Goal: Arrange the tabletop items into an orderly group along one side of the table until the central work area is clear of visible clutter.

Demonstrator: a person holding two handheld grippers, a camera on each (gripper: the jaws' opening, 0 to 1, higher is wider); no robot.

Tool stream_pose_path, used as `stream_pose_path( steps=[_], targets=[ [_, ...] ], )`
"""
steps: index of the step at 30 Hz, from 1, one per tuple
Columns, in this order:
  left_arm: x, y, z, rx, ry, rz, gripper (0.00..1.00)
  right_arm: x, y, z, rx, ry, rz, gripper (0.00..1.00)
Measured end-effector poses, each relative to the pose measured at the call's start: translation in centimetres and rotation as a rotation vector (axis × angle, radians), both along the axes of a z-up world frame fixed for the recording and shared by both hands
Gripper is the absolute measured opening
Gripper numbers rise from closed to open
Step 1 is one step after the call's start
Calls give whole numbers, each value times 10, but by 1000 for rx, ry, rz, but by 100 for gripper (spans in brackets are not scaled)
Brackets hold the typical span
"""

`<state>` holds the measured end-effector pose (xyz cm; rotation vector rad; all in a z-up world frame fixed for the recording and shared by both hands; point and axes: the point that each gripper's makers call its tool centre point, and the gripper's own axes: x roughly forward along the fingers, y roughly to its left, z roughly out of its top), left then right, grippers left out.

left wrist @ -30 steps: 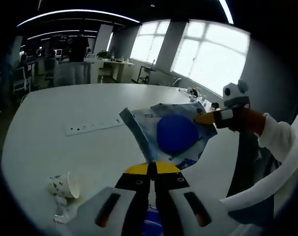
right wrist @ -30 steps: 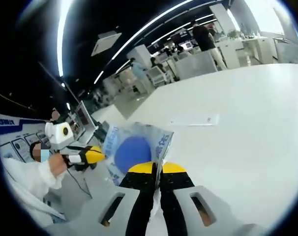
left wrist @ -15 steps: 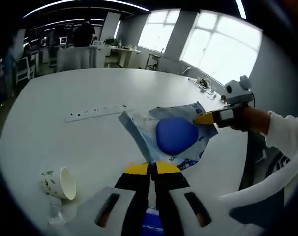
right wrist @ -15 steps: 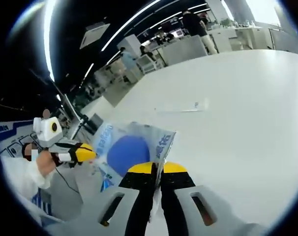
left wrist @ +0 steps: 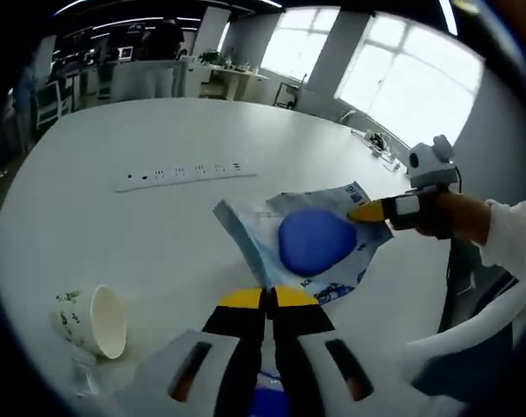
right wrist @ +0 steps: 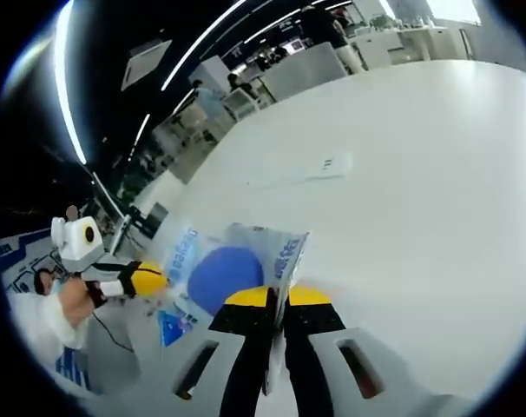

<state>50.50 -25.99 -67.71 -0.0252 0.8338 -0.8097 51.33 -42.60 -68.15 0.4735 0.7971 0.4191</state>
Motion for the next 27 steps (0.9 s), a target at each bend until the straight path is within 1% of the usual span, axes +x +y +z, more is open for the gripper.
stream_pose_path(
  steps=[3,6,11,14,17,22,25,27],
  targets=[
    [2,3,-8,6,20,12,0,4,3,-6,12,8,-13,2],
    [6,4,-14,14,37,16,0,4,6,-15,5,19,-16,2],
    [15,6,-16,11,38,30,0,5,6,-26,18,34,-41,3],
    [20,5,-22,8,47,35,0,8,6,-30,15,43,-44,3],
    [22,5,-28,30,49,26,0,13,7,-33,15,49,-46,3],
    [24,5,-35,33,64,33,0,16,8,-41,0,59,-42,3],
    [27,6,-37,36,65,39,0,17,9,-44,8,66,-47,3],
    [28,7,-38,48,56,31,0,17,10,-46,10,70,-47,3]
  ],
)
